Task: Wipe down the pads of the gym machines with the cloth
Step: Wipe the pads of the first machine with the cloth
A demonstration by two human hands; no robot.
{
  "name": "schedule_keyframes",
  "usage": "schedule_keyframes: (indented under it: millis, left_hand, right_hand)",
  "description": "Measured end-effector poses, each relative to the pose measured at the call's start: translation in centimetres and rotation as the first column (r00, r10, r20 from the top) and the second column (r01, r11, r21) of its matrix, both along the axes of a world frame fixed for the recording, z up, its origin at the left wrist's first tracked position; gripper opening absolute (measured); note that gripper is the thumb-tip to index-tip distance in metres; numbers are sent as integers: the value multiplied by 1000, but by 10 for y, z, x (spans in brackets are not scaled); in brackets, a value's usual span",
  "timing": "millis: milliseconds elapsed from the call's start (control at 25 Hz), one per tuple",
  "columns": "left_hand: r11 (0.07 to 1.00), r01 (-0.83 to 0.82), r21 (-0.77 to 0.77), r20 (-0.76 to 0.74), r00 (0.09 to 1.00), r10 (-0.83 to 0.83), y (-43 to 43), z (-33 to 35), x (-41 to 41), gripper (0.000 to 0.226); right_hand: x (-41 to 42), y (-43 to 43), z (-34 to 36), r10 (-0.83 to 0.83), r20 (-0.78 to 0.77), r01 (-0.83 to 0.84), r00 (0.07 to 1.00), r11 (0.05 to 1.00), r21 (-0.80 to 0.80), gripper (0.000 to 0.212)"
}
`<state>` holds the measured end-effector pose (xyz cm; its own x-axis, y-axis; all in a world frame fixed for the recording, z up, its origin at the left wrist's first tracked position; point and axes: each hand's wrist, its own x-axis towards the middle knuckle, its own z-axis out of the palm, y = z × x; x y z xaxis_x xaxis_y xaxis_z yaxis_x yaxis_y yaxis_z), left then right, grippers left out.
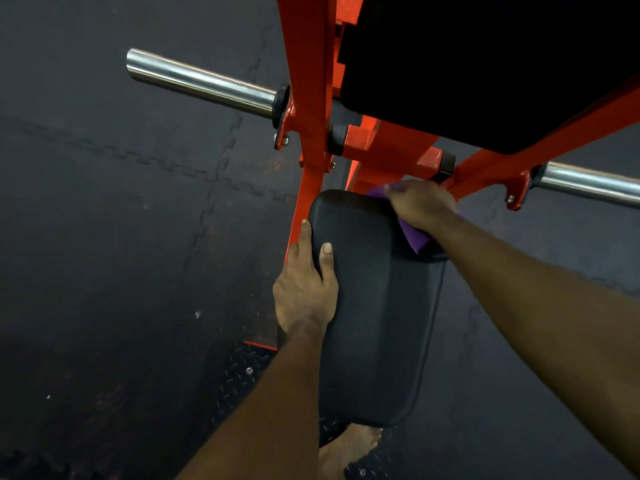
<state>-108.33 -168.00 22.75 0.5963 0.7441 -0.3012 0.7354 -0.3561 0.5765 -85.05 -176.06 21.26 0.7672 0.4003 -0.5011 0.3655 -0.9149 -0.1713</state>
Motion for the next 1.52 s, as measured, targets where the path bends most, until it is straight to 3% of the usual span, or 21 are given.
schedule_keyframes:
  millis: [120, 240, 320, 440, 520, 640, 720, 760, 840, 920, 960, 1080, 1200, 1240, 1280, 1400, 1440, 1520]
  left_hand:
    - [999, -26, -34, 16, 1000, 27, 3, -1, -2, 54]
    - [998, -47, -39, -3, 999, 47, 1, 3, 0, 51]
    - [999, -49, -23, -29, 998, 48, 1, 2, 1, 49]
    - [997, -75, 20, -83, 994, 76, 2, 1, 2, 39]
    - [993, -115, 3, -107, 988, 114, 3, 3, 3, 30]
    - [984, -180, 15, -106, 978, 181, 1, 6, 3, 24]
    - [985, -167, 35, -103, 980, 170, 0, 7, 3, 26]
    - [989, -140, 52, -99, 984, 145, -1, 8, 3, 27]
    - [985, -159, 69, -99, 981, 166, -5, 10, -1, 30]
    - [952, -305, 33, -122, 944, 306, -9, 8, -11, 36]
    - [917, -398, 20, -145, 906, 397, -14, 7, -19, 39]
    - [904, -410, 119, -191, 884, 426, -40, 9, -39, 40]
    - [903, -392, 178, -177, 889, 421, -53, 17, -44, 34]
    - [892, -413, 182, -170, 881, 442, -55, 17, -45, 34]
    - [881, -441, 171, -157, 871, 466, -57, 18, -47, 34]
    - [871, -465, 157, -114, 868, 484, -66, 19, -59, 30]
    - [871, -466, 154, -117, 867, 485, -69, 19, -65, 29]
    - [866, -487, 115, -110, 860, 498, -72, 18, -76, 29]
  right_hand:
    - [-27, 56, 4, 165, 84, -170, 983, 984, 57, 50]
    - [-43, 57, 9, 280, 125, -301, 952, 929, 216, 43]
    - [-37, 41, 11, 271, 66, -278, 960, 910, 309, 43]
    - [-23, 61, 6, 179, -39, -172, 983, 975, 137, 46]
    - [-28, 91, 6, 234, -55, -229, 971, 970, 85, 46]
    - [-44, 114, 10, 505, 5, -493, 863, 840, 227, 38]
    - [-42, 104, 8, 614, -6, -578, 789, 747, 330, 36]
    - [-33, 99, 3, 608, -46, -553, 792, 748, 367, 37]
    - [-15, 98, -6, 466, -164, -403, 869, 861, 311, 49]
    - [-8, 100, -10, 308, -185, -282, 933, 947, 154, 55]
    - [-13, 102, -9, 344, -152, -319, 926, 933, 168, 50]
    - [-51, 101, 12, 633, 82, -618, 770, 709, 340, 35]
    - [-83, 93, 23, 880, 270, -917, 391, 346, 201, 38]
    - [-83, 92, 21, 907, 267, -943, 325, 289, 166, 39]
    - [-78, 93, 21, 910, 236, -938, 340, 312, 150, 40]
    - [-73, 115, 27, 772, 149, -783, 618, 621, 28, 46]
    - [-85, 121, 29, 759, 153, -761, 633, 647, -58, 48]
    - [-123, 122, 31, 859, 179, -846, 480, 507, -164, 50]
